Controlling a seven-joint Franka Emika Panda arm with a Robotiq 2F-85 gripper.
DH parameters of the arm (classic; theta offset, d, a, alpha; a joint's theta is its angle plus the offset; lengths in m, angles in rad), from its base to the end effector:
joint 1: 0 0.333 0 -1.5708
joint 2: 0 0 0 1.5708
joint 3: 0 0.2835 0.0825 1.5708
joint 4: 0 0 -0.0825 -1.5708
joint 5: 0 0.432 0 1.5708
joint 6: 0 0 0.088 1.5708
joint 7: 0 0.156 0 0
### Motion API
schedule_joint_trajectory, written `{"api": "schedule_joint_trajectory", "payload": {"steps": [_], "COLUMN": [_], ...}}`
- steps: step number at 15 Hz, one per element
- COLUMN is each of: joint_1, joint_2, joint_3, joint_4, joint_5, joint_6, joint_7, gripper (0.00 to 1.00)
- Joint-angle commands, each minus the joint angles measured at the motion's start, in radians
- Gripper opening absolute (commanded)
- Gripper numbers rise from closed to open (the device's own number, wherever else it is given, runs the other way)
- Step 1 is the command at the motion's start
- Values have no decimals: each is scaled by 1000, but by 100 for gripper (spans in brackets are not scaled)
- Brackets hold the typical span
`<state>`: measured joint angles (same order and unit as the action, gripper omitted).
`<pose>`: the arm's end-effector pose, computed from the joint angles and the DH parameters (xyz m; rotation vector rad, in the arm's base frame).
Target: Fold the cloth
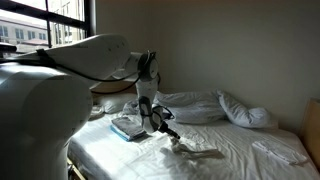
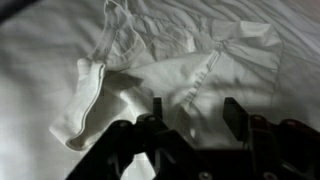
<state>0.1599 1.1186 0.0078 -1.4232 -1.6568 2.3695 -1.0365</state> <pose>0.7016 0.0722 -0.0684 0.5960 2.1583 -0.6264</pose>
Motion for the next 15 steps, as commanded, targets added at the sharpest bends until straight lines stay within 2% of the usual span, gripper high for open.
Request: {"api": "schedule_joint_trajectory", "payload": {"steps": [1, 4, 9, 12, 15], "joint_1": [-2, 13, -23, -88, -168], "joint_2": [-40, -33, -104, -168, -191], "joint_3": [0, 4, 4, 0, -12], "joint_4": [-52, -78, -243, -344, -374], "joint_5": [-13, -17, -54, -119, -228], "joint_6": [23, 17, 96, 250, 433], "joint_7": [61, 37, 99, 249, 375], "gripper": [96, 100, 100, 100, 100]}}
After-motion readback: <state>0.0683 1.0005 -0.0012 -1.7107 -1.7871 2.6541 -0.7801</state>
